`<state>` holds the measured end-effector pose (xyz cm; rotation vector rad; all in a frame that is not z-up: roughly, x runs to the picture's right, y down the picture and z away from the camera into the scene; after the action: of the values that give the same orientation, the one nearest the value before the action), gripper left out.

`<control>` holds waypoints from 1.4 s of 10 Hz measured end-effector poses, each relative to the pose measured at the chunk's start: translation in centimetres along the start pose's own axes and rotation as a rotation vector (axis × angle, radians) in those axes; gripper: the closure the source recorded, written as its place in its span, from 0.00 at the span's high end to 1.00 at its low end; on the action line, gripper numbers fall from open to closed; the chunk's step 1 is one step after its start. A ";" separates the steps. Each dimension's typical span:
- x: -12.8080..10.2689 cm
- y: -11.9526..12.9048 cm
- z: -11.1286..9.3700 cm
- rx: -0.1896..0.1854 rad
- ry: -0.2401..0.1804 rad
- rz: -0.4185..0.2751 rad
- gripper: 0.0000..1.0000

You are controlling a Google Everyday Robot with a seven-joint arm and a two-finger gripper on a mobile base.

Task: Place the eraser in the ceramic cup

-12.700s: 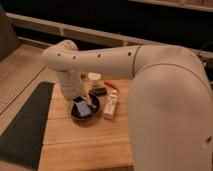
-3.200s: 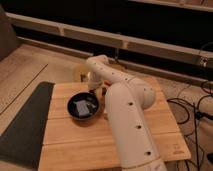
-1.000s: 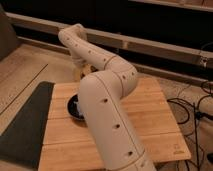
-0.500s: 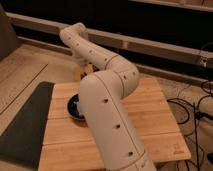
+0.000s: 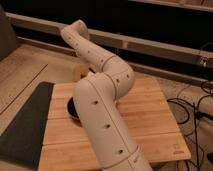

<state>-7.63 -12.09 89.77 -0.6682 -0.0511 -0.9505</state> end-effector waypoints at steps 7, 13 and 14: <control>1.1 -2.2 2.0 0.029 0.042 -0.172 0.00; -0.9 -0.8 1.8 -0.025 0.035 -0.017 0.00; -0.3 -0.4 1.9 -0.032 0.049 -0.024 0.00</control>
<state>-7.65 -10.98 91.35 -0.6749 -0.0008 -0.9918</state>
